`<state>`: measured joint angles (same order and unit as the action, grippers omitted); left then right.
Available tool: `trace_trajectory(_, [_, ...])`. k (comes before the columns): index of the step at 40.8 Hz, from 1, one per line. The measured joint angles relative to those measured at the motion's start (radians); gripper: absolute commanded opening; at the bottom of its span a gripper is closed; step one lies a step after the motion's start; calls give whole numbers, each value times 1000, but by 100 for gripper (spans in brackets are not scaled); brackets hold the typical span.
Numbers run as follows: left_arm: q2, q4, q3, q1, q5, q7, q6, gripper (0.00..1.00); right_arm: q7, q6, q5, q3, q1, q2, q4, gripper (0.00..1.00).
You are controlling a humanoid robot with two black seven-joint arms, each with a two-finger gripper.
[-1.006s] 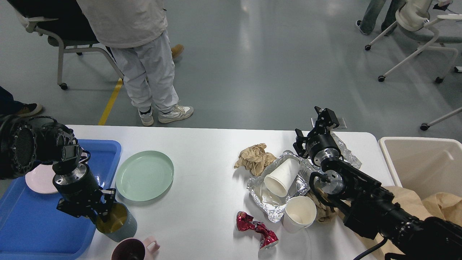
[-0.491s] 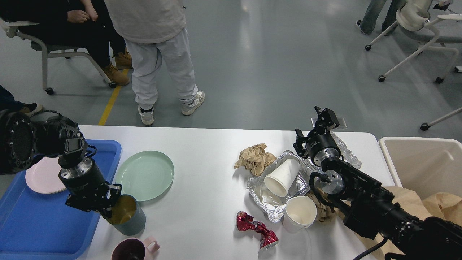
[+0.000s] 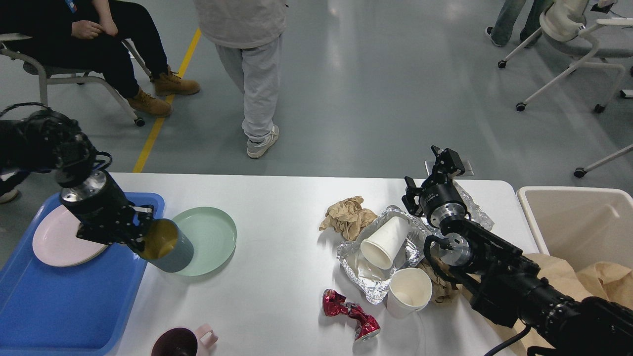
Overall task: Tidy desktop
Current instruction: 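Grasp the yellow cup and place it on the tray corner, then move the left gripper over to the pink mug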
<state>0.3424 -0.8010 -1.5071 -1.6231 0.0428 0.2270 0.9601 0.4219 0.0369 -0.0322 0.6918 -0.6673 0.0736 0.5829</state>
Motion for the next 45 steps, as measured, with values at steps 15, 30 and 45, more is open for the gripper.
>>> trace_trajectory(15, [267, 176, -32, 140, -2, -2, 0, 0, 0, 0, 0, 0, 0, 0, 0, 100])
trace_trajectory(30, [314, 236, -51, 267, -24, 2, 0, 0, 0, 0, 0, 0, 0, 0, 0, 100])
trace_trajectory(45, [314, 330, -63, 366, -23, 8, 0, 0, 0, 0, 0, 0, 0, 0, 0, 100])
